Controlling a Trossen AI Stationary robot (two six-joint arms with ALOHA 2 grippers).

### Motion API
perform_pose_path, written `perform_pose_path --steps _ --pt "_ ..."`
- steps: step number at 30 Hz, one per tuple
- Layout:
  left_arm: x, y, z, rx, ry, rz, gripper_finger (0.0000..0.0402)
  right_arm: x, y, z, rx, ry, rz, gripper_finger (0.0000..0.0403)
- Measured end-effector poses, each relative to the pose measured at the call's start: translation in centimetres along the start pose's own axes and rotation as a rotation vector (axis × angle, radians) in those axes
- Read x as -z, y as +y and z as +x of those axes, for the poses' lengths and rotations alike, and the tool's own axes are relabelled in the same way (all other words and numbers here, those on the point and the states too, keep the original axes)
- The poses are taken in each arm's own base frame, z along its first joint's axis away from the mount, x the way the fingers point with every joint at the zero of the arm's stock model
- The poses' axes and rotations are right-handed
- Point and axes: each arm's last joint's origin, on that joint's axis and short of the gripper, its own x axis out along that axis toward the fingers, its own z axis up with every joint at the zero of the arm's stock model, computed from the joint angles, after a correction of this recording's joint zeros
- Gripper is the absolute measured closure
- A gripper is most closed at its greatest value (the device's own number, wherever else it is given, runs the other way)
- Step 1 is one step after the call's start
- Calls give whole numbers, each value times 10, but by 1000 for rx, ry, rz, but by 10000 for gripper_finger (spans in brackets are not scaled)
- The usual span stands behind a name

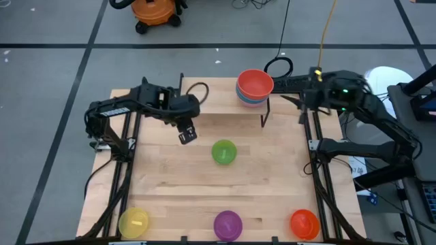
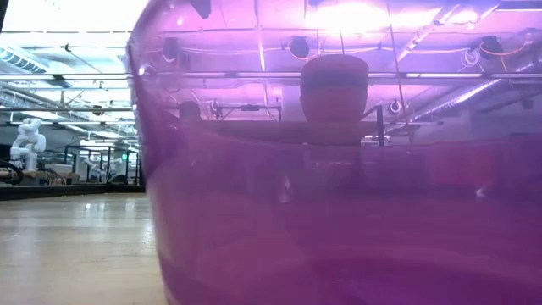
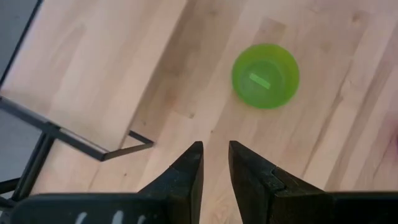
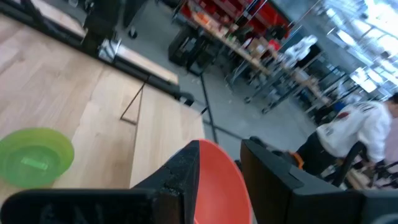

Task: Place and stack bowls onto a shelf
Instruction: Put the light green bowl on the shelf

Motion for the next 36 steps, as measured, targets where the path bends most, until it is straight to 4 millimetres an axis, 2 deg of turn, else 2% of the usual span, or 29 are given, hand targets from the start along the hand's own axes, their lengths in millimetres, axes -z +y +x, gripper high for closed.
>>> perform_pose_path --steps 5,9,15,20,26,32,36 --pt "-6 -24 25 -3 60 70 321 -4 2 -26 47 -65 -7 291" --pt "-11 -49 55 -13 135 203 321 -5 3 -41 73 -103 32 291" --pt "-21 -91 114 -5 186 375 321 -5 5 -49 82 -118 33 291" --pt "-24 -117 158 68 221 434 321 -5 5 -52 85 -119 28 291" --pt "-27 -133 192 183 232 454 321 -3 7 -51 66 -96 30 291" --pt "-28 -137 212 184 242 482 321 0 9 -51 40 -63 35 291" --pt "-32 -133 220 182 235 467 321 0 9 -51 39 -63 35 291"
